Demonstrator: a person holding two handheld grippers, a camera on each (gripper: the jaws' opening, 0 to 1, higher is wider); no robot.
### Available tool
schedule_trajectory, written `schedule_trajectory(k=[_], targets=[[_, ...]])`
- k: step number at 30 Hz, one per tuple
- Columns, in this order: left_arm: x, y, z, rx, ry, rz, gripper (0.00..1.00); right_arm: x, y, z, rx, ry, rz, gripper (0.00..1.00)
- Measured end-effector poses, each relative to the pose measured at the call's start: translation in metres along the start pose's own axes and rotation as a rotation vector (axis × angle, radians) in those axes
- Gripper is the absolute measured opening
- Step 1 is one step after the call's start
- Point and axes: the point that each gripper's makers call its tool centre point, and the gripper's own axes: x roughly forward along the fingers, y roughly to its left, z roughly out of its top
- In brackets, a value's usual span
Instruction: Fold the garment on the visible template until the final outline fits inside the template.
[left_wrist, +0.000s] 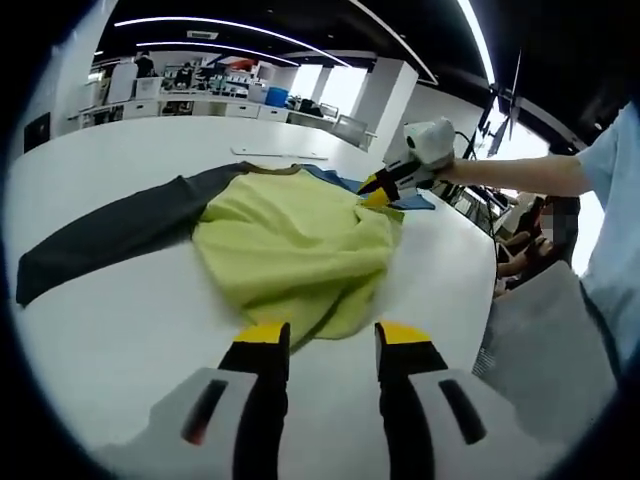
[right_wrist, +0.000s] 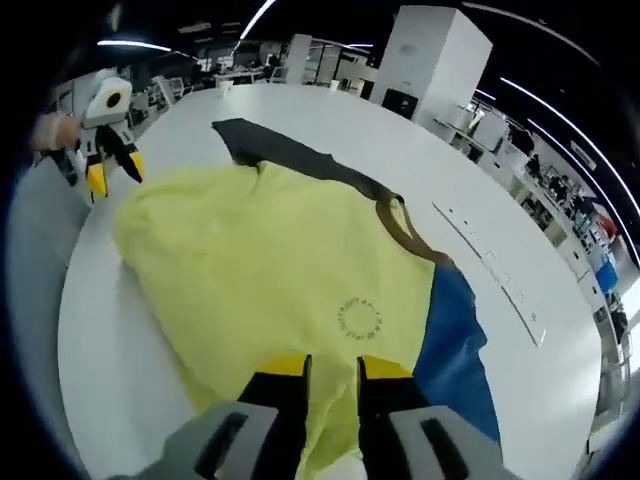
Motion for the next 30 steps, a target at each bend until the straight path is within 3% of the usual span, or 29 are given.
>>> schedule_trajectory(k=[7, 12, 18, 30], targets=[[-0.001, -0.002, 0.000, 0.000, -0.003, -0.003, 0.32, -0.019, 0.006, -0.003, 0.146, -0.077, 0.020, 0.42], [-0.001, -0.003, -0.001, 0.002, -0.003, -0.006, 0.32, -0.030, 0.011, -0.010, 0.216, -0.099, 0.030, 0.46], [0.000, -0.005, 0.000, 0.001, -0.006, -0.008, 0.32, -0.040, 0.012, -0.027, 0.234, -0.077, 0.023, 0.46], [0.000, -0.005, 0.003, 0.005, -0.012, -0.009, 0.32, -0.051, 0.013, -0.039, 0.282, -0.074, 0.023, 0.42]])
